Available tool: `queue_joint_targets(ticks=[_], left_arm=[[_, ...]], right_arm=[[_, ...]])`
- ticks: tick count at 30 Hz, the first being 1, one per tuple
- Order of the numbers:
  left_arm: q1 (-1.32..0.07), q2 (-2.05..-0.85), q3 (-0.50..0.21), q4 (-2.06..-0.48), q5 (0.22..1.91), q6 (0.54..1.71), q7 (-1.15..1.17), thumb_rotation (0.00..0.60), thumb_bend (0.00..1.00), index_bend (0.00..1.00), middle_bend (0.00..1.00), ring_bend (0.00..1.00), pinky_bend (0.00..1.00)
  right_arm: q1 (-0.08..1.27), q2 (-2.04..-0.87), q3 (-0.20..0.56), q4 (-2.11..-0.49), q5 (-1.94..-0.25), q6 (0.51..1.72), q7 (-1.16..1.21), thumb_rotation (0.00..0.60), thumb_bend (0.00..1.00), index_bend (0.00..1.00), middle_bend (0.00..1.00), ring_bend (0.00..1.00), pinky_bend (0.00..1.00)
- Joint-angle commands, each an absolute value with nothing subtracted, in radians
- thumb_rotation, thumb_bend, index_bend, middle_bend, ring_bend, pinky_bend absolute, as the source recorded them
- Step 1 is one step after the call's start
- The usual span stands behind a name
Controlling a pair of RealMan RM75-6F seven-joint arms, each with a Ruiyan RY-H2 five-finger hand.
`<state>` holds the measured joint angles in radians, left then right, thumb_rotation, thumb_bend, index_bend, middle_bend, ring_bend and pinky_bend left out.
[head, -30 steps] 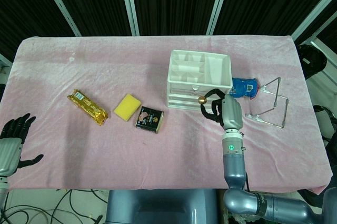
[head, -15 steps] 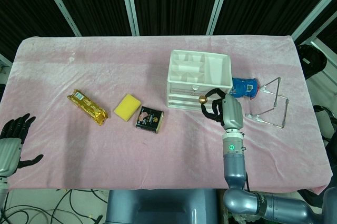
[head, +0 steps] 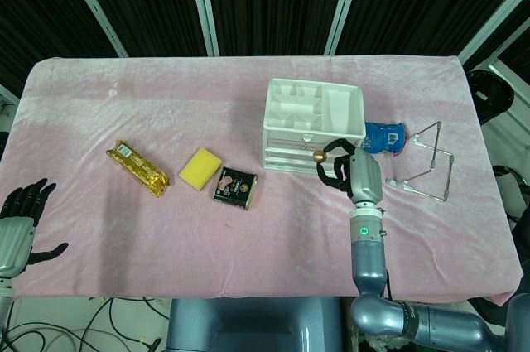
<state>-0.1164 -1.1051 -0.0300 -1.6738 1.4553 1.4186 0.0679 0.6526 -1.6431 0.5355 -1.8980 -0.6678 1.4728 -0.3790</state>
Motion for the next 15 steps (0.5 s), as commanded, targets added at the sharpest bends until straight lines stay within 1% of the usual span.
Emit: queue_joint_targets(ticks=[1,15], left_arm=[[-0.117,-1.105,-0.031,-1.675,1.454,1.418,0.066,0.600,0.00,0.00,0.00,0.00,0.00],[-0.117,-1.105,-0.031,-1.674,1.454,1.418,0.067,0.600,0.00,0.00,0.00,0.00,0.00]], right_arm=[[0.652,-1.643,0.536,-1.895,-0.667,1.472,-0.377,0.600,0.34,0.54,0.90,0.98,0.94],[0.651,-1.645,0.532,-1.882,-0.660,1.469,-0.374,0.600,0.34,0.54,0.90,0.98,0.94]])
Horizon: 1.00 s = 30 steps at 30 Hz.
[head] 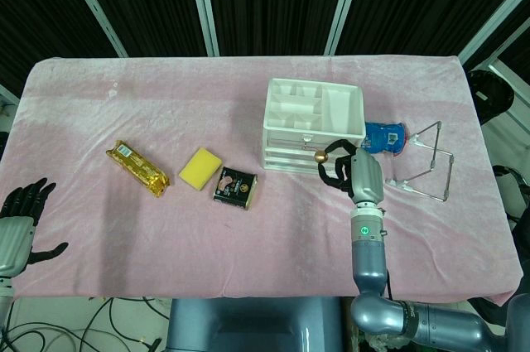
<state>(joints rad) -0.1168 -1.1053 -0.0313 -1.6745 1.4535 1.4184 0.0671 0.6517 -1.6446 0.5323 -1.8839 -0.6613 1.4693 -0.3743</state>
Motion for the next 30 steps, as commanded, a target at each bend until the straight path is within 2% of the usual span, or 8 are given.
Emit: queue_joint_targets(ticks=[1,30], left_arm=[[-0.117,-1.105,-0.031,-1.674,1.454,1.418,0.067,0.600,0.00,0.00,0.00,0.00,0.00],[-0.117,-1.105,-0.030,-1.674,1.456,1.418,0.067,0.600,0.00,0.00,0.00,0.00,0.00]], right_arm=[[0.651,-1.645,0.532,-1.881,-0.660,1.469,-0.373,0.600,0.34,0.54,0.90,0.98,0.94],[0.601,-1.660,0.460,-1.841,-0.660,1.458,-0.352,0.600,0.34,0.54,0.89,0.98,0.94]])
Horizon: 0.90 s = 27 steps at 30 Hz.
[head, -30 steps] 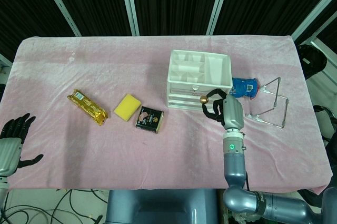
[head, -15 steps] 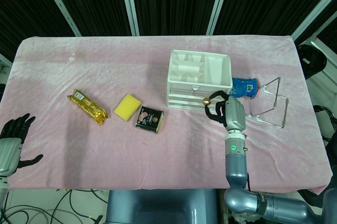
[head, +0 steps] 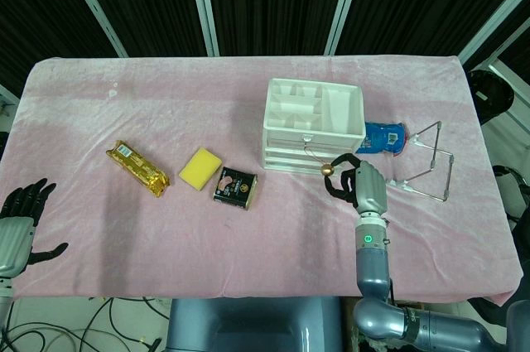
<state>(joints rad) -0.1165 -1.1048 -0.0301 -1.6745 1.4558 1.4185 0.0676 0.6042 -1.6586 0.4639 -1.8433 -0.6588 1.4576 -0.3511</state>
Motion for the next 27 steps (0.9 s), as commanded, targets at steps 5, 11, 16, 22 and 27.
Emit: queue_joint_targets(ticks=[5,11,16,22,27], left_arm=[[-0.116,-1.104,-0.030,-1.674,1.456,1.419,0.066,0.600,0.00,0.00,0.00,0.00,0.00],[-0.116,-1.105,-0.030,-1.674,1.456,1.419,0.067,0.600,0.00,0.00,0.00,0.00,0.00],[-0.116,-1.106,-0.029,-1.674,1.457,1.419,0.069,0.600,0.00,0.00,0.00,0.00,0.00],[-0.116,-1.105,-0.029,-1.673,1.457,1.420,0.068,0.600,0.00,0.00,0.00,0.00,0.00],[-0.116,-1.104,-0.030,-1.673,1.458,1.421,0.067,0.600,0.00,0.00,0.00,0.00,0.00]], right_arm=[[0.589,-1.663,0.442,-1.833,-0.668,1.454,-0.348,0.600,0.33,0.50,0.89,0.98,0.94],[0.574,-1.661,0.423,-1.827,-0.672,1.441,-0.341,0.600,0.27,0.36,0.88,0.97,0.94],[0.563,-1.660,0.408,-1.832,-0.675,1.431,-0.342,0.600,0.20,0.18,0.87,0.96,0.93],[0.551,-1.659,0.383,-1.837,-0.693,1.426,-0.345,0.600,0.17,0.08,0.86,0.96,0.93],[0.531,-1.643,0.349,-1.854,-0.738,1.429,-0.342,0.600,0.17,0.08,0.84,0.94,0.90]])
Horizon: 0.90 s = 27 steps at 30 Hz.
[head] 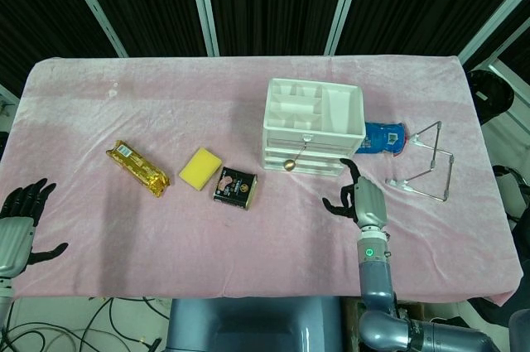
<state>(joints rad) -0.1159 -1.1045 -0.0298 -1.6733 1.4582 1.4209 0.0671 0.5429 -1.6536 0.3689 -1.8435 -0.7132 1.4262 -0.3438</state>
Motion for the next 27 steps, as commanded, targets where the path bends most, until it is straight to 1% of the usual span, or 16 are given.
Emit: queue_joint_targets(ticks=[1,4,5,6,7,8,10,11,12,13,14,16,18,23,27], left_arm=[[-0.116,-1.104,-0.030,-1.673,1.458,1.421,0.066,0.600,0.00,0.00,0.00,0.00,0.00],[-0.115,-1.103,-0.029,-1.672,1.460,1.421,0.066,0.600,0.00,0.00,0.00,0.00,0.00],[-0.115,-1.103,-0.028,-1.672,1.461,1.421,0.066,0.600,0.00,0.00,0.00,0.00,0.00],[-0.115,-1.103,-0.028,-1.672,1.461,1.421,0.066,0.600,0.00,0.00,0.00,0.00,0.00],[-0.115,-1.103,-0.028,-1.673,1.460,1.421,0.066,0.600,0.00,0.00,0.00,0.00,0.00],[-0.115,-1.103,-0.027,-1.673,1.460,1.420,0.066,0.600,0.00,0.00,0.00,0.00,0.00],[-0.115,-1.103,-0.027,-1.673,1.461,1.420,0.068,0.600,0.00,0.00,0.00,0.00,0.00],[-0.115,-1.103,-0.026,-1.672,1.463,1.421,0.069,0.600,0.00,0.00,0.00,0.00,0.00],[-0.114,-1.103,-0.025,-1.673,1.464,1.421,0.070,0.600,0.00,0.00,0.00,0.00,0.00],[-0.114,-1.103,-0.025,-1.674,1.464,1.421,0.072,0.600,0.00,0.00,0.00,0.00,0.00],[-0.114,-1.103,-0.023,-1.674,1.466,1.421,0.074,0.600,0.00,0.00,0.00,0.00,0.00],[-0.115,-1.104,-0.021,-1.671,1.470,1.421,0.080,0.600,0.00,0.00,0.00,0.00,0.00],[-0.115,-1.105,-0.019,-1.670,1.470,1.418,0.090,0.600,0.00,0.00,0.00,0.00,0.00],[-0.114,-1.104,-0.016,-1.674,1.466,1.415,0.108,0.600,0.00,0.00,0.00,0.00,0.00],[-0.112,-1.104,-0.016,-1.675,1.464,1.418,0.115,0.600,0.00,0.00,0.00,0.00,0.00]], right_arm=[[0.526,-1.638,0.341,-1.859,-0.748,1.430,-0.342,0.600,0.17,0.08,0.82,0.93,0.89],[0.500,-1.601,0.294,-1.888,-0.805,1.437,-0.344,0.600,0.17,0.08,0.73,0.85,0.80],[0.487,-1.579,0.269,-1.900,-0.838,1.441,-0.344,0.600,0.17,0.08,0.67,0.80,0.74],[0.473,-1.556,0.245,-1.910,-0.872,1.444,-0.342,0.600,0.17,0.08,0.61,0.75,0.66],[0.458,-1.528,0.217,-1.919,-0.909,1.449,-0.344,0.600,0.17,0.08,0.55,0.69,0.56],[0.444,-1.501,0.192,-1.929,-0.944,1.453,-0.341,0.600,0.17,0.08,0.51,0.65,0.48],[0.415,-1.450,0.149,-1.940,-1.003,1.470,-0.342,0.600,0.17,0.07,0.37,0.48,0.27],[0.398,-1.418,0.120,-1.942,-1.039,1.480,-0.349,0.600,0.17,0.06,0.31,0.42,0.22],[0.382,-1.389,0.095,-1.944,-1.076,1.489,-0.348,0.600,0.17,0.04,0.24,0.34,0.18],[0.366,-1.357,0.067,-1.941,-1.116,1.498,-0.348,0.600,0.17,0.01,0.18,0.25,0.15],[0.349,-1.325,0.041,-1.935,-1.156,1.509,-0.345,0.600,0.17,0.01,0.14,0.20,0.14],[0.321,-1.281,0.003,-1.924,-1.217,1.527,-0.331,0.600,0.17,0.00,0.06,0.07,0.10],[0.286,-1.232,-0.038,-1.899,-1.273,1.558,-0.335,0.600,0.15,0.00,0.01,0.01,0.08],[0.216,-1.149,-0.104,-1.840,-1.357,1.608,-0.333,0.600,0.12,0.00,0.00,0.00,0.08],[0.157,-1.109,-0.139,-1.770,-1.426,1.663,-0.291,0.600,0.11,0.00,0.00,0.00,0.08]])
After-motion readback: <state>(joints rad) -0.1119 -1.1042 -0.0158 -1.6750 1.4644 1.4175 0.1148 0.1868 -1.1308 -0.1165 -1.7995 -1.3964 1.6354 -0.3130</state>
